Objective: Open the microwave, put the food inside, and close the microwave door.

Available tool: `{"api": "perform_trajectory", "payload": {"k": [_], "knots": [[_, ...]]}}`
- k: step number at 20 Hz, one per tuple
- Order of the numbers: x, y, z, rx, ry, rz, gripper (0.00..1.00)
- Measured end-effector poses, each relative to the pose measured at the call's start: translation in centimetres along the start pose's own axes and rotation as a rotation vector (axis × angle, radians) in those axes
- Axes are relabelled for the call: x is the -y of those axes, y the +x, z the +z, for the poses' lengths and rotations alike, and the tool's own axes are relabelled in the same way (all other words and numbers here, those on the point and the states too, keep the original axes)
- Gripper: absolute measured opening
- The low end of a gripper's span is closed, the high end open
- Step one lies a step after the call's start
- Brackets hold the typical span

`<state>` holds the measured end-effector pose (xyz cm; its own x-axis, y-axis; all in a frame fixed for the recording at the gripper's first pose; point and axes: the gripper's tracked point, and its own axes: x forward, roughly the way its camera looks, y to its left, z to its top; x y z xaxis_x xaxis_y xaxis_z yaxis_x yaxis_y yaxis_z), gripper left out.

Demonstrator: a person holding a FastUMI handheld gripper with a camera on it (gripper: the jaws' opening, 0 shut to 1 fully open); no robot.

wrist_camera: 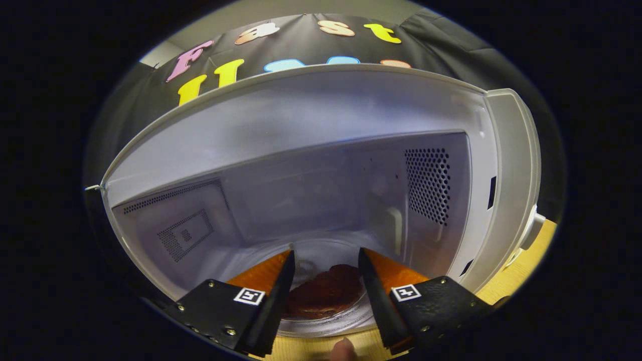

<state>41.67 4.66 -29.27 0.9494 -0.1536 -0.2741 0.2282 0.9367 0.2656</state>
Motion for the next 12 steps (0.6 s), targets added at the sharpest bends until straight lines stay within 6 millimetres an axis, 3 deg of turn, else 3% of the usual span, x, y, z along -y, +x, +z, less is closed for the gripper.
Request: {"api": "perform_trajectory", "payload": {"k": [4, 6, 8, 12], "knots": [[-0.8, -2.4, 0.9, 0.023, -0.029, 0.034, 0.79], [-1.6, -4.6, 1.2, 0.024, -0.048, 0.073, 0.79], [-2.4, -7.6, 2.0, 0.032, -0.062, 0.127, 0.79], [-4.4, -15.5, 4.7, 0.070, -0.076, 0.265, 0.79]]}}
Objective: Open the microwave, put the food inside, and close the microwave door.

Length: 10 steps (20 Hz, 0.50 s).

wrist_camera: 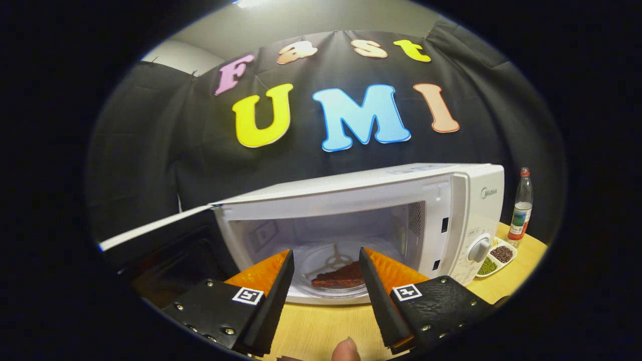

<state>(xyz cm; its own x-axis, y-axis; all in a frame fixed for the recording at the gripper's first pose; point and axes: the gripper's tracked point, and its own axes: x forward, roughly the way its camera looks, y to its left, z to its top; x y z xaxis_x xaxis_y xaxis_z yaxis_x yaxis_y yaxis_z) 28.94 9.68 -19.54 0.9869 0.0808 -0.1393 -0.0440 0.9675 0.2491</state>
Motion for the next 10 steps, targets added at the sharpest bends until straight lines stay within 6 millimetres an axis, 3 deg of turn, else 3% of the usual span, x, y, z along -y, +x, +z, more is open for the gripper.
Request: {"api": "perform_trajectory", "payload": {"k": [10], "knots": [[-9.4, -17.7, 6.9, 0.108, -0.115, 0.280, 0.89]]}}
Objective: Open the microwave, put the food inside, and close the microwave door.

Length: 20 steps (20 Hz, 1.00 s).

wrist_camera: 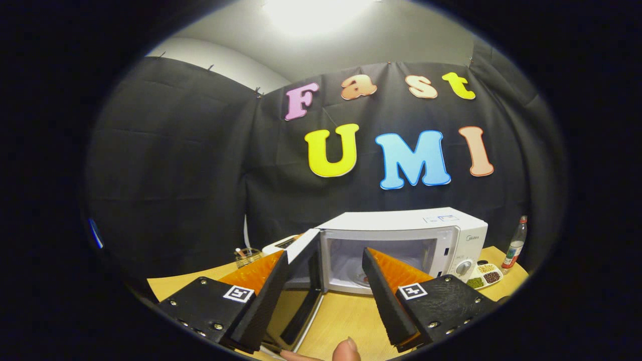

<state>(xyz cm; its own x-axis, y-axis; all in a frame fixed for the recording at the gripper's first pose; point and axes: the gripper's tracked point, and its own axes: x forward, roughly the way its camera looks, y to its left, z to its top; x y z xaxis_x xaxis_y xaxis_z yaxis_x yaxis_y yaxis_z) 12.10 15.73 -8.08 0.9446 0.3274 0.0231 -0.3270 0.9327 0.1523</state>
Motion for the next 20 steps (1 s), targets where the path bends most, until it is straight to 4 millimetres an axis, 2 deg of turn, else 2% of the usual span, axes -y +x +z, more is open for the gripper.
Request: {"api": "perform_trajectory", "payload": {"k": [4, 7, 10, 13, 15, 18, 19, 20], "knots": [[-5.7, -4.8, 3.6, 0.052, 0.008, 0.116, 0.89], [-9.9, -7.1, 4.1, 0.040, -0.012, 0.197, 0.89], [-14.6, -8.4, 2.4, 0.001, -0.002, 0.317, 0.89], [-17.6, -7.7, -0.9, -0.071, -0.001, 0.386, 0.86], [-17.6, -6.5, -3.6, -0.119, -0.013, 0.370, 0.66], [-16.3, -4.5, -8.4, -0.204, -0.025, 0.302, 0.28], [-15.2, -3.7, -10.1, -0.234, -0.050, 0.248, 0.28], [-13.6, -4.0, -10.7, -0.256, -0.067, 0.206, 0.17]]}}
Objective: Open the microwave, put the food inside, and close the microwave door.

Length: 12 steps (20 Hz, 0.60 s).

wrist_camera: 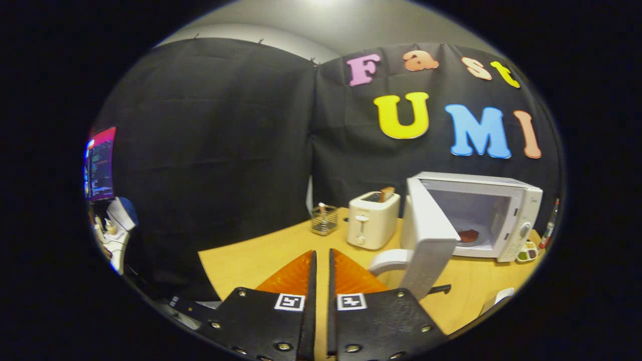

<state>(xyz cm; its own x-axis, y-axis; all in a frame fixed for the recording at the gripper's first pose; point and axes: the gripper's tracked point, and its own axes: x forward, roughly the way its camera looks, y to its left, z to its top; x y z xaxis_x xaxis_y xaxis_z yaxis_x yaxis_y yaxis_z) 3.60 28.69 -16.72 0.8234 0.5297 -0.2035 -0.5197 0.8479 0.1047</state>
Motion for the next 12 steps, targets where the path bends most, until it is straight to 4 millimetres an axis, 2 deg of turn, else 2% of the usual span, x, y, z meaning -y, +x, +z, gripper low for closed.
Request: {"api": "perform_trajectory", "payload": {"k": [1, 2, 6, 12], "knots": [[0.3, 1.0, -0.7, -0.011, 0.021, 0.003, 0.07], [1.2, 1.1, -1.4, -0.014, 0.030, -0.005, 0.01], [5.9, 0.1, -2.6, 0.003, -0.022, -0.125, 0.01], [13.4, -0.6, -3.1, -0.008, 0.037, -0.252, 0.02]]}}
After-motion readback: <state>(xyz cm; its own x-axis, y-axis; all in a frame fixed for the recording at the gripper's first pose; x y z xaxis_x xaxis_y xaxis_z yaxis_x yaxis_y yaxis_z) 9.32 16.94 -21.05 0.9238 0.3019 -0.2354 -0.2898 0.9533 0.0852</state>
